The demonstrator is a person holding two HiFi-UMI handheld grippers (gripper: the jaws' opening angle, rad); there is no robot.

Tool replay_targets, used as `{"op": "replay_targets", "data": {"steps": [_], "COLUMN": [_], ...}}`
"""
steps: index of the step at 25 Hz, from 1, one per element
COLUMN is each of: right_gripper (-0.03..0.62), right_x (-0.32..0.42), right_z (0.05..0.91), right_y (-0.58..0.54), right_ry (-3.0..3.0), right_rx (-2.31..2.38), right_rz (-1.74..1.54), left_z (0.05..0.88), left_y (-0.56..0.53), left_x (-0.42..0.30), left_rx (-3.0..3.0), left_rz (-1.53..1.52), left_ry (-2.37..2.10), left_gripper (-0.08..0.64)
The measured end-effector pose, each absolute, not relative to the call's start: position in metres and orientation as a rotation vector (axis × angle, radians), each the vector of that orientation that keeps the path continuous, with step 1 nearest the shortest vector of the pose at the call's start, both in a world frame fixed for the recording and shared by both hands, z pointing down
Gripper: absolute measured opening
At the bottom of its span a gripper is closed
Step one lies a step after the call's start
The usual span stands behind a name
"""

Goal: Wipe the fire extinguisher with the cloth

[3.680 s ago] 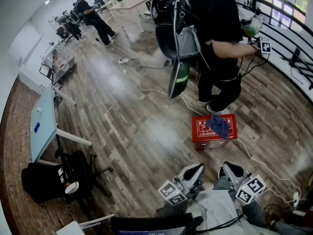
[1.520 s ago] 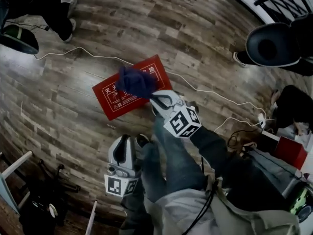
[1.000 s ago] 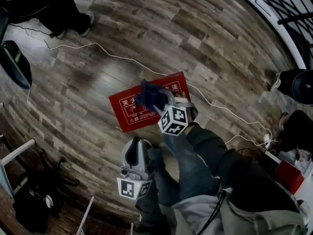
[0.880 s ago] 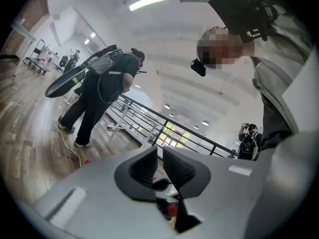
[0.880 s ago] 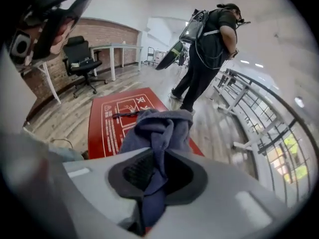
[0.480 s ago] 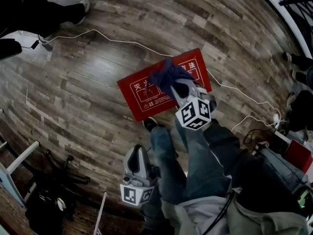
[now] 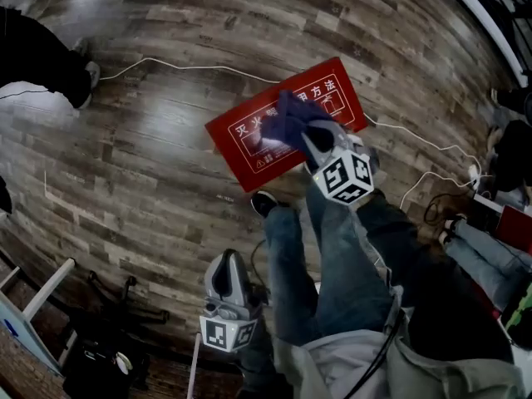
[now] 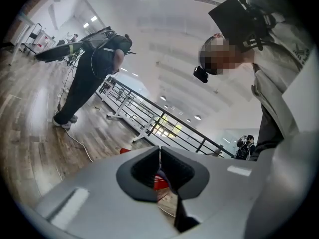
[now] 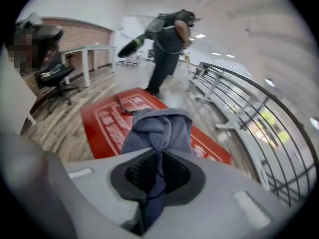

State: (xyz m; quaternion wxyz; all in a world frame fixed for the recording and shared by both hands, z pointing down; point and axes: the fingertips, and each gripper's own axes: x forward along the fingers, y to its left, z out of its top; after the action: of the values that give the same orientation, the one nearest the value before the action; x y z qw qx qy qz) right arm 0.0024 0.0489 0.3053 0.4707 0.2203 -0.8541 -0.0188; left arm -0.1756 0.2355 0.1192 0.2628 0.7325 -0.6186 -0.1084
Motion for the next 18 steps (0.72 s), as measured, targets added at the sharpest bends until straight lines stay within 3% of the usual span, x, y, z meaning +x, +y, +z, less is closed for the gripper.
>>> {"op": "replay_targets", "data": {"steps": [4, 7, 12, 15, 18], "right_gripper": [0.027, 0.026, 0.026, 0.026, 0.026], "right_x": [0.06, 0.002, -0.111, -0.086, -0.004], "right_z": [0.295, 0.287, 0.289, 0.294, 0.298], "right_y": [-0.03, -0.025, 0.091, 0.124, 0.104], "right_ry": [-2.029, -2.146, -2.298, -2.294, -2.233], "right_rx": [0.814, 0.75, 0.29, 0.259, 0.427], "right_rz": [0.026, 0.014, -0.122, -0.17, -0.189], "left_z": [0.124, 0.133, 0.147, 0.149, 0.153], "left_y": [0.24, 0.239, 0.221, 0.207, 0.192], "left_x": [-0.175, -0.167, -0.151, -0.139, -0.123], "left_rx": [1.999, 2.008, 2.036, 2.065, 2.108], "left_rz": [-0.301, -0.28, -0.215, -0.22, -0.261], "left_ry": [-1.621, -1.579, -1.539, -1.512, -1.479], "left_gripper": [0.017, 0.017, 0.015, 0.008, 0.006]}}
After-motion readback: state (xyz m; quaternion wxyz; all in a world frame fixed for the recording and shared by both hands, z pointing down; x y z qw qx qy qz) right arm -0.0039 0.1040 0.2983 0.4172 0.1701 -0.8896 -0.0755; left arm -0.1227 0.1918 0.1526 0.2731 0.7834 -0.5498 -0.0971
